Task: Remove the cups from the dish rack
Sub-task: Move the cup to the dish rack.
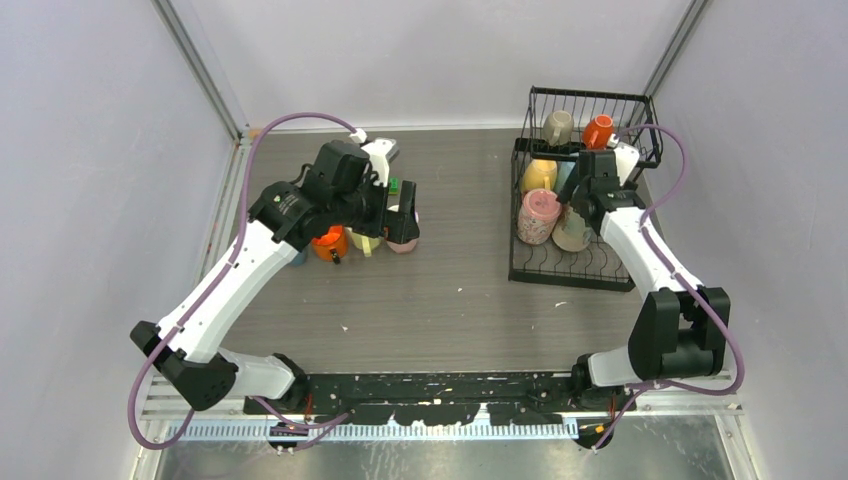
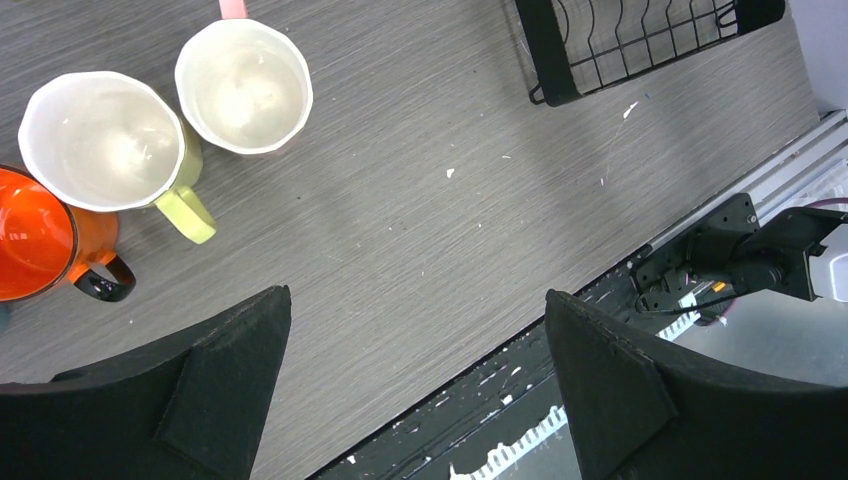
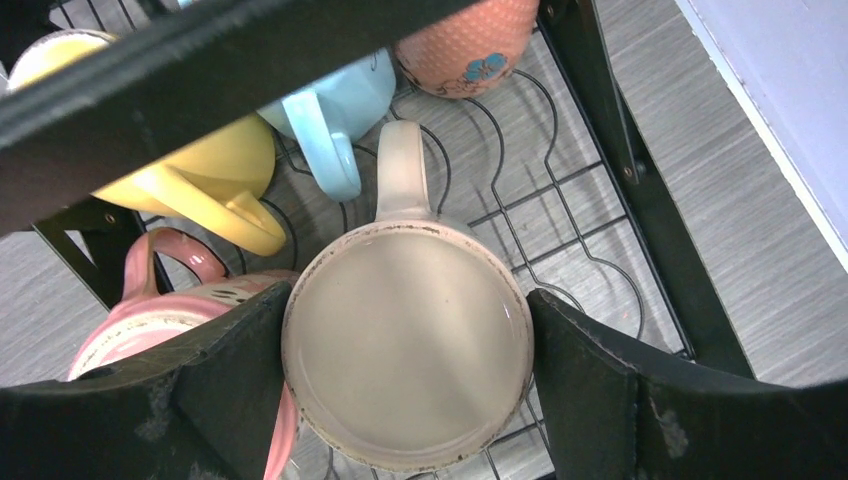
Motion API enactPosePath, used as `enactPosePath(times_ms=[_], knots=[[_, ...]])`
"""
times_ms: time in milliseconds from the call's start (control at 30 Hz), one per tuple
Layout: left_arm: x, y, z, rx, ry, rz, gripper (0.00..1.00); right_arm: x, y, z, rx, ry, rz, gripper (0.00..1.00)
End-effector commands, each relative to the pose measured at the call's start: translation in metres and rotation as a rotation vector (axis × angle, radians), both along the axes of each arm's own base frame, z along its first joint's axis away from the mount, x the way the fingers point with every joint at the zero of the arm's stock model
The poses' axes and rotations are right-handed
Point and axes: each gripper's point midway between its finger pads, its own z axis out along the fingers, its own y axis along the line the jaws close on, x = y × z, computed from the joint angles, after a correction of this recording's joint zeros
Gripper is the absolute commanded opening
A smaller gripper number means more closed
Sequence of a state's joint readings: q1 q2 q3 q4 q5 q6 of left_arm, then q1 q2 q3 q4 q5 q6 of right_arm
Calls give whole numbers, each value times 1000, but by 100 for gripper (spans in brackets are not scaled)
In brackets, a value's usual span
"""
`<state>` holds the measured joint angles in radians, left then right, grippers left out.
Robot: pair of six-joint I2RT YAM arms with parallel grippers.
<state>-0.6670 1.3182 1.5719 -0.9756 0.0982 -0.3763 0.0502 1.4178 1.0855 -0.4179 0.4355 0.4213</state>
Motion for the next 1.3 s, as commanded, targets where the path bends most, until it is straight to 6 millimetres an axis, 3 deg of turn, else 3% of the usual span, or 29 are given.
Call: enactPosePath(times_ms=[0, 300, 567, 800, 1267], knots=[[6, -5, 5, -22, -33, -16, 100, -5, -8, 36, -8, -81, -53, 73], [6, -6, 3, -24, -31, -16, 100, -20, -7, 43, 8, -42, -67, 71], [5, -7, 1, -30, -22, -15, 100, -36, -5, 32, 36, 5, -87, 70], [4, -8, -2, -33, -14, -15, 100, -49, -3, 26, 61, 12, -92, 79], [3, -7, -4, -33, -9, -14, 100, -53, 1, 14, 62, 65, -76, 100]])
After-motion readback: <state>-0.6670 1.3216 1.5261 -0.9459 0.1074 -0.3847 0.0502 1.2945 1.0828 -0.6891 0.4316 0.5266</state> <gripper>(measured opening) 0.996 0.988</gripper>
